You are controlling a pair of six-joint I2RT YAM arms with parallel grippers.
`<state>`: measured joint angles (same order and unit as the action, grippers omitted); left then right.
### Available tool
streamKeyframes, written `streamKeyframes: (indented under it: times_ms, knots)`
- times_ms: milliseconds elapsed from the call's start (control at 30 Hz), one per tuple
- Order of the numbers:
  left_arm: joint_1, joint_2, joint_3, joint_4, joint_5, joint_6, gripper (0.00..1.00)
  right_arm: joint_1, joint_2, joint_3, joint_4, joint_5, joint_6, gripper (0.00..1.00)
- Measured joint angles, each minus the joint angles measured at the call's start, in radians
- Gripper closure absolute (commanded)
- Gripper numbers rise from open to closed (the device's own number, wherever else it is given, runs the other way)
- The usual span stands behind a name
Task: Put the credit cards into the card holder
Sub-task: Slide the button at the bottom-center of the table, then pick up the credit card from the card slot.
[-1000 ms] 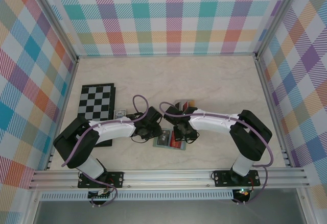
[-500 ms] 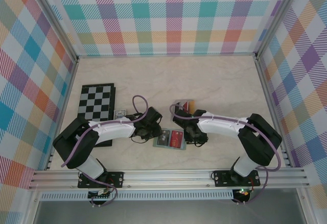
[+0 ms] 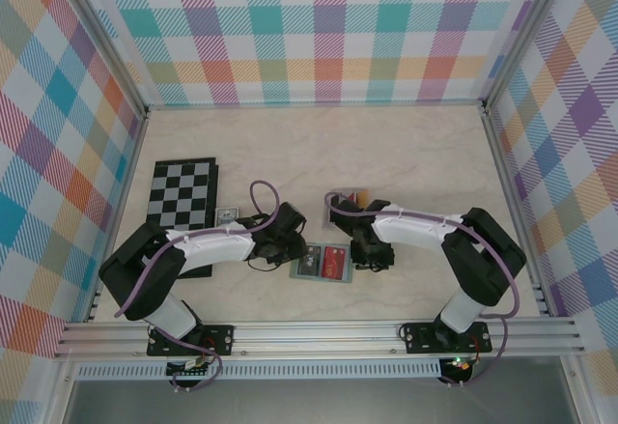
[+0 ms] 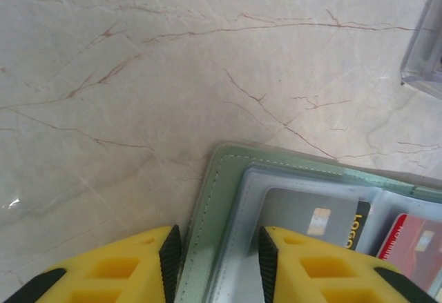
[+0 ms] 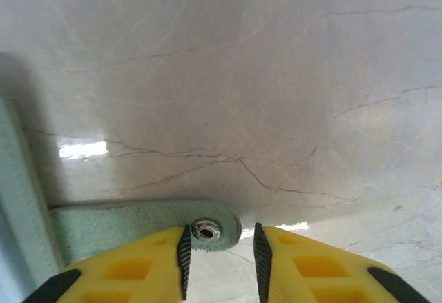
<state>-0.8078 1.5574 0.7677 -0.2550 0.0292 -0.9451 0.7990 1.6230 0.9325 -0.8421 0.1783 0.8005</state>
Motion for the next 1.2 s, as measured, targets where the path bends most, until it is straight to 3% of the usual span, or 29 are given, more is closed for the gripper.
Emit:
streamKeyframes:
  times_ms: [267, 467, 633, 867, 1200]
  knots:
    - [0.008, -0.068, 0.080, -0.052, -0.002, 0.047, 0.40, -0.168, -0.209, 0.113, 0.022, -0.083, -0.143, 0.59]
    - [0.087, 0.053, 0.286, -0.060, 0.035, 0.103, 0.37, -0.306, -0.164, 0.231, 0.022, -0.081, -0.237, 0.56]
    - [0.120, 0.205, 0.420, -0.066, 0.081, 0.137, 0.37, -0.327, -0.075, 0.302, 0.020, -0.082, -0.279, 0.55]
    - [0.125, 0.340, 0.526, -0.087, 0.129, 0.169, 0.41, -0.328, 0.006, 0.332, 0.025, -0.087, -0.295, 0.54]
    - [0.127, 0.398, 0.565, -0.098, 0.148, 0.178, 0.65, -0.328, 0.084, 0.379, 0.029, -0.111, -0.319, 0.53]
